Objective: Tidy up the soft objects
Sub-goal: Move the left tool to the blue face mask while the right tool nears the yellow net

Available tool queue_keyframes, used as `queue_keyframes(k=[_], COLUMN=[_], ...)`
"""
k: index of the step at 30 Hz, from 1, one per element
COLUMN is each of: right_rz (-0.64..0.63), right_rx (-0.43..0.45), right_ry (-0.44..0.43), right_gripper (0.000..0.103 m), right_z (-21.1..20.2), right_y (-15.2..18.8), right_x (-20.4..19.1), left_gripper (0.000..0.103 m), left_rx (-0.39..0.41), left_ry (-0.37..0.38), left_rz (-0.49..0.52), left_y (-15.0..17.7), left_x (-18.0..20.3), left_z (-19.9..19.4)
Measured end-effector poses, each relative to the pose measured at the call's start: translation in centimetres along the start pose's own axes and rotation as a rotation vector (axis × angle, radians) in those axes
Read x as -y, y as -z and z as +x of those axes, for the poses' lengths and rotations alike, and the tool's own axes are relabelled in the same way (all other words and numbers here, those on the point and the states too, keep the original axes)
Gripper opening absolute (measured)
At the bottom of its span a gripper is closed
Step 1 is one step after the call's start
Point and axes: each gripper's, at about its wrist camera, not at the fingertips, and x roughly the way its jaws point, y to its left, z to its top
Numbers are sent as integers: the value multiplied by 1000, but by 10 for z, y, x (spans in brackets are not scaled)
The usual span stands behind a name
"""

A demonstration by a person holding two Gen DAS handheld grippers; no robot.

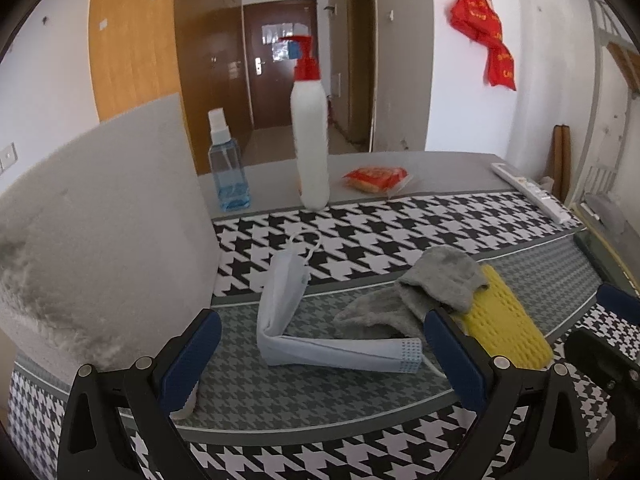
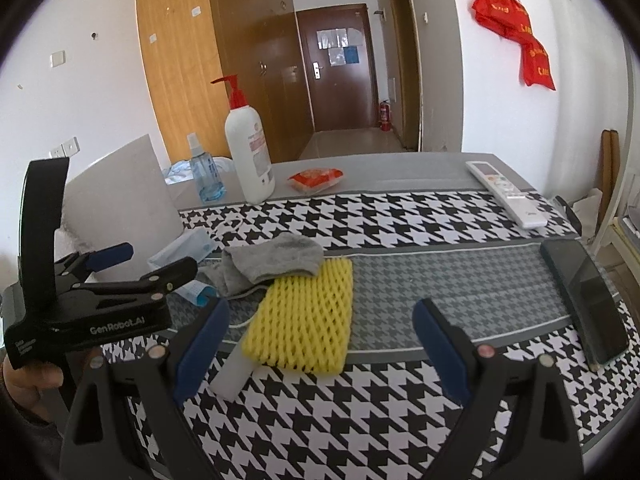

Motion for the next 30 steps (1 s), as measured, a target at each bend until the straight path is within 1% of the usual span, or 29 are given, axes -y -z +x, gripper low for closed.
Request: queue_keyframes(k=[3,7,9,11,13,16,18,20,22,23,24,26,27,29,30], right_rz=[1,-1,2,-1,-2,-9,-12,-13,-18,-21,-25,-26,-26,-31,-34], right_rx=[1,-8,-16,-20,-22,-28,-31,-35,-43,-47,-53,-63,-68,-81,-87], right_ry=[-1,5,3,4,2,1,4,5,8,10,13,18,20,30,37], right_gripper=[95,95,95,95,95,95,95,95,95,95,95,95,95,95,95], right_z=[-1,2,4,6,6,8,9,11,13,14,16,18,19,23,25], right_y=[0,-1,-2,-2,-2,-1,-1,-2,-1,-1,-1,-1,0,0,0], right_x=[1,1,2,1,0,-1,-3,-3,-4,-5,-5,-4,-4,-5,-5], left_gripper=[101,101,99,93,82,74,72,67,57,54,48,43,39,35,30], left_rx=[-6,-11,-21,-38,-76,-107,-123,-140,-163,-181,-188,-188,-187,-186,-182], left_ry=[-5,-33,-45,-45,-15,-14,1,21,40,50,55,62,66,74,78], left_rz=[-17,-44,-57,-62,-72,-77,-94,-108,-120,-130,-136,-147,-152,-155,-155], left_y=[1,0,0,1,2,5,7,9,11,13,13,15,15,17,17], left_x=[-6,-13,-16,-17,-17,-17,-19,-22,-23,-25,-25,-28,-29,-30,-31], left_z=[1,2,4,7,13,20,23,26,29,32,34,34,33,33,32])
